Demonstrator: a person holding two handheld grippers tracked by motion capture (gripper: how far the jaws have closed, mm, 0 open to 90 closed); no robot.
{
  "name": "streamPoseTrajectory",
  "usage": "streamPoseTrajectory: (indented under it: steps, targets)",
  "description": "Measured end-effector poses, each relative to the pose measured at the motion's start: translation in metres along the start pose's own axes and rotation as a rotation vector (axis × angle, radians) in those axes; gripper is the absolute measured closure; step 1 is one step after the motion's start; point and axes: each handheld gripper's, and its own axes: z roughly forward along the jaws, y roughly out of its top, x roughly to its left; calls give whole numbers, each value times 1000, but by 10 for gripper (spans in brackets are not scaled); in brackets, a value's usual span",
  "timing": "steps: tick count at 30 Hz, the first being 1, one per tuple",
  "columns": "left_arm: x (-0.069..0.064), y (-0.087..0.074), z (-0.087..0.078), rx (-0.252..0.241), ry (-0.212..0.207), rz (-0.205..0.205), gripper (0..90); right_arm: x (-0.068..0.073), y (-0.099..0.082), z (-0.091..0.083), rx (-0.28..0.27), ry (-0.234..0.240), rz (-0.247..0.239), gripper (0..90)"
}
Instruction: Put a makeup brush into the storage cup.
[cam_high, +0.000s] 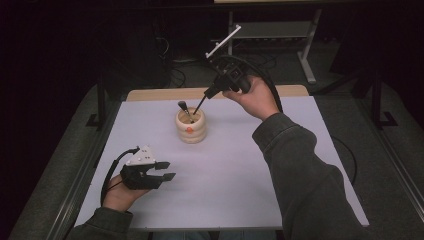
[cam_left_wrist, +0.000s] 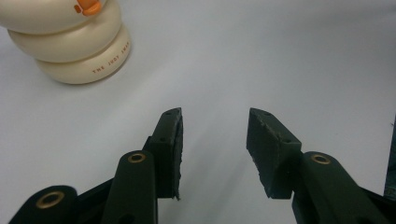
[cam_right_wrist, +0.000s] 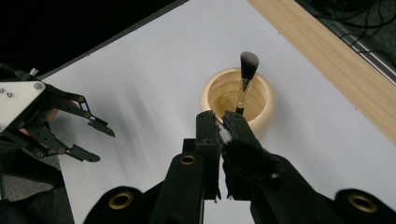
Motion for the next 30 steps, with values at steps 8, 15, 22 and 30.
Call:
streamPoseTrajectory:
  steps: [8,15,22,30]
  targets:
    - [0,0,-1,-9,4,-8,557,-6,10,4,-2,-23,7,844]
    - [1,-1,-2,-18,10,-7,550,-12,15,12,7,-28,31,844]
    - [2,-1,-3,-13,8,-8,548,-15,17,29,22,-17,46,844]
    - [3,-2,-4,-18,10,-13,547,-19,21,49,47,-14,56,844]
